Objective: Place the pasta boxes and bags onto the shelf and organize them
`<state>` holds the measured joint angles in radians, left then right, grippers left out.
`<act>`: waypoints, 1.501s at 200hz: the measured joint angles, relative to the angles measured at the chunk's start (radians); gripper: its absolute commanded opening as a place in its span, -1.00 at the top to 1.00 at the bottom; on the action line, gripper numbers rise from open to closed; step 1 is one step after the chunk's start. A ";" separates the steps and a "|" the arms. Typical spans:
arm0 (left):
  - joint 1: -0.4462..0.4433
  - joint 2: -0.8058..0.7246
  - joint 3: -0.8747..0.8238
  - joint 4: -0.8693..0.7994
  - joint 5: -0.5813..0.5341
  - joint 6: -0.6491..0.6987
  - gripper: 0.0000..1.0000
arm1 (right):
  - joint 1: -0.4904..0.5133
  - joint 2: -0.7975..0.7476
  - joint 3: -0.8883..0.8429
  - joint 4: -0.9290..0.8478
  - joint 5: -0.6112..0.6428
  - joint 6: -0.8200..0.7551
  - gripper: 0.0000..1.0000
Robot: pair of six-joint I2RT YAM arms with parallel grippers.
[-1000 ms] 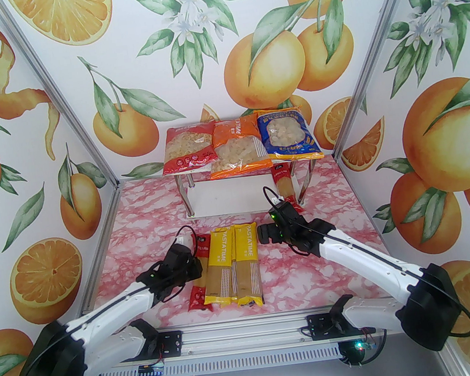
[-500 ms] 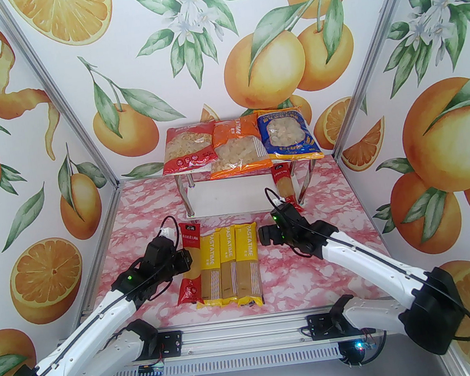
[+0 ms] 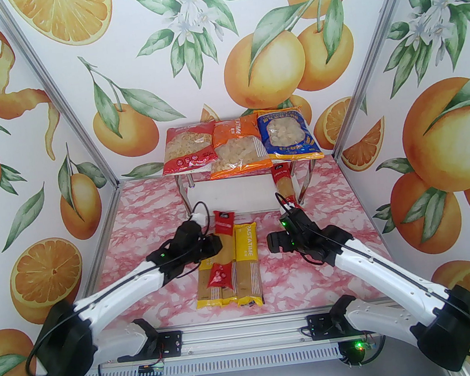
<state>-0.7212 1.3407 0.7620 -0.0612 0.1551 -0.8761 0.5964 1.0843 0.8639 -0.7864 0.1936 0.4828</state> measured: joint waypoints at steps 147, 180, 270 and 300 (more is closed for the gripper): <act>-0.203 0.465 0.217 0.311 0.056 -0.183 1.00 | 0.000 -0.046 -0.011 -0.053 -0.082 0.021 -0.94; -0.229 0.568 0.260 0.373 0.054 -0.228 1.00 | 0.000 -0.046 -0.045 -0.062 -0.121 0.040 -0.94; -0.242 0.623 0.334 0.453 0.046 -0.251 -0.08 | 0.000 -0.059 -0.077 -0.079 -0.153 0.069 -0.94; -0.242 0.559 0.333 0.415 0.013 -0.191 -0.09 | 0.001 -0.068 -0.095 -0.082 -0.157 0.084 -0.94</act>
<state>-0.9634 1.8999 1.0950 0.3538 0.1677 -1.0668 0.5976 1.0161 0.7685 -0.8684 0.0368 0.5667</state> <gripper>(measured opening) 0.534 0.972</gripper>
